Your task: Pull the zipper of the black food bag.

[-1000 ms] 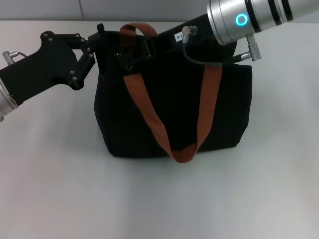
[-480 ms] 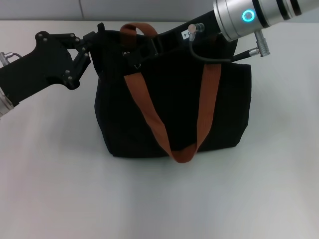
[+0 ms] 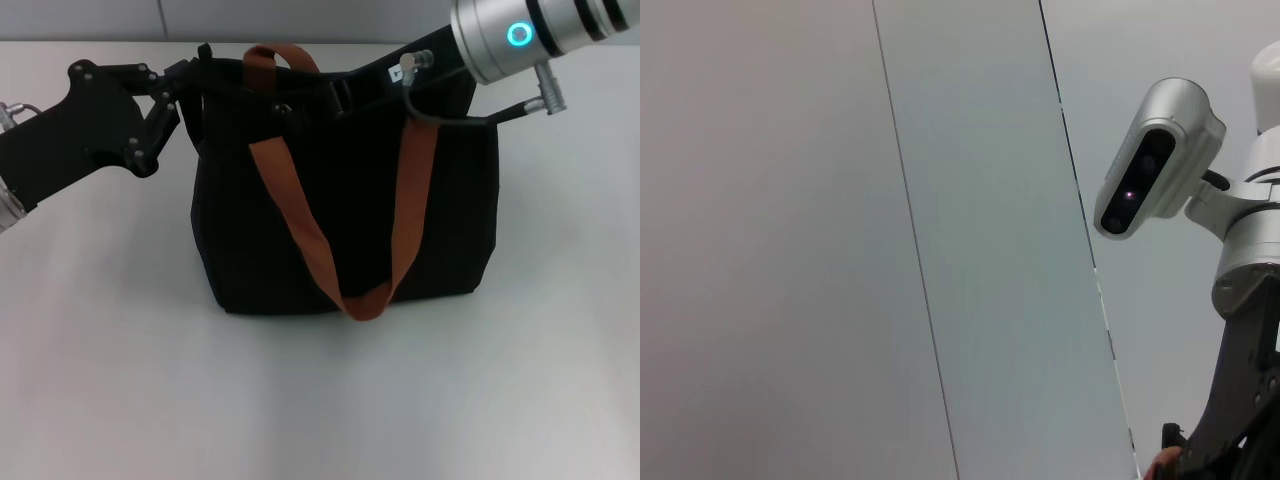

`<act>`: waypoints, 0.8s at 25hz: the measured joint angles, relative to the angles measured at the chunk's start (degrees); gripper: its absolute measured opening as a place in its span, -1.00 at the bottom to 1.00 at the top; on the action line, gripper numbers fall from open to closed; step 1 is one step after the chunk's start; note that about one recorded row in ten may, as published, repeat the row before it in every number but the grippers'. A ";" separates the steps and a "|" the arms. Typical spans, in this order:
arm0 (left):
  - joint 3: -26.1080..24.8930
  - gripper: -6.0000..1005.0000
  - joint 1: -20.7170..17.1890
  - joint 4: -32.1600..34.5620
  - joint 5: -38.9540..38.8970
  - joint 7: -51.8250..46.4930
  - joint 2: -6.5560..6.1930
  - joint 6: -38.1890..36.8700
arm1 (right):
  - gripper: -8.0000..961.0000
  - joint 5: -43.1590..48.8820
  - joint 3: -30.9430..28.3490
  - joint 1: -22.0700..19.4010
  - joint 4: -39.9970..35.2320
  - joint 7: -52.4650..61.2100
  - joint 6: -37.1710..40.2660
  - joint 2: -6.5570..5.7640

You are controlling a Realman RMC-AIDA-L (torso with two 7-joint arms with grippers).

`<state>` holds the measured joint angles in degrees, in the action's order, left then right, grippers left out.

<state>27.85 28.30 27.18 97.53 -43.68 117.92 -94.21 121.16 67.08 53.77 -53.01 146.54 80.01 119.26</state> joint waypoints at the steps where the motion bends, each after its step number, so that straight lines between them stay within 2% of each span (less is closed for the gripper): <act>1: 0.01 -0.90 0.00 0.00 0.00 0.00 -0.02 0.00 | -0.99 0.13 0.00 -0.34 -0.67 0.30 0.13 0.00; 8: 0.01 -0.90 0.00 0.07 0.00 0.00 -0.06 0.00 | -0.99 2.69 -0.05 -2.36 -5.33 2.73 1.30 0.00; 20: -0.34 -0.89 0.05 -0.02 0.03 0.00 -0.12 0.48 | -0.99 6.27 -0.84 -3.92 -8.58 4.75 2.72 0.00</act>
<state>27.52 28.35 27.16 97.56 -43.68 117.80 -93.73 127.43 66.24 49.85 -61.59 151.29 82.72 119.26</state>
